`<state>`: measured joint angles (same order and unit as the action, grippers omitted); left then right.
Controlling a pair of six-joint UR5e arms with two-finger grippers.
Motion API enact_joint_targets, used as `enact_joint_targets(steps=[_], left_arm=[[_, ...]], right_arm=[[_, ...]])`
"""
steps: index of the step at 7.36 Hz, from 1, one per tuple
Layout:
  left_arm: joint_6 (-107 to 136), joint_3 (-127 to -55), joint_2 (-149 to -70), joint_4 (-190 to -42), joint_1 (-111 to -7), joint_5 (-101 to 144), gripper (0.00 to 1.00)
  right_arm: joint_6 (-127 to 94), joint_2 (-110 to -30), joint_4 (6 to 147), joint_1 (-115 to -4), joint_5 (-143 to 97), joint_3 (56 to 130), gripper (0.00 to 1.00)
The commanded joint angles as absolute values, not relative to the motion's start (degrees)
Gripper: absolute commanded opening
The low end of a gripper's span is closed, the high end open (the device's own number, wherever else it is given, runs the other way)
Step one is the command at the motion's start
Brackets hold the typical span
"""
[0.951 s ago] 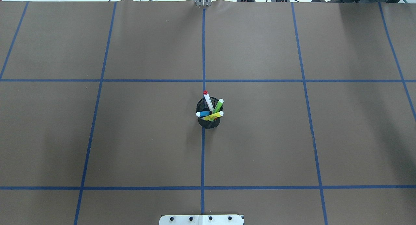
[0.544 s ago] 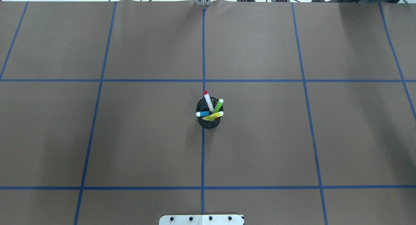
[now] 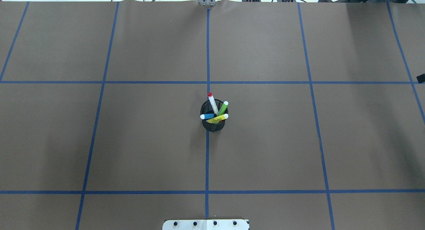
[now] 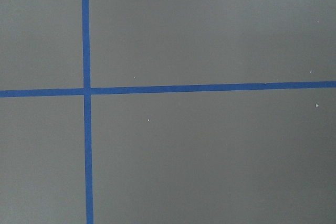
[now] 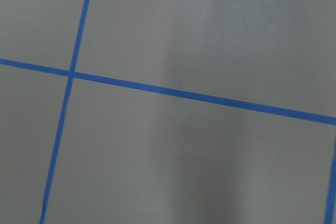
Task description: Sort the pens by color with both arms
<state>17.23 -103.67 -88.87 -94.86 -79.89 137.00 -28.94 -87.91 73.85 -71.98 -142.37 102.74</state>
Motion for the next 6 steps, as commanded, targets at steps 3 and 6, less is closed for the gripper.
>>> enact_joint_targets(steps=[3, 6], left_arm=[[17.1, -103.7, -90.1, -88.3, -79.9, 142.1, 1.00], [17.1, -103.9, -89.3, -88.9, -80.0, 142.3, 1.00]], right_arm=[[-64.9, -71.7, 72.0, -51.6, -126.0, 107.1, 0.99], [-73.8, -54.7, 90.0, -39.2, -112.2, 107.1, 0.99]])
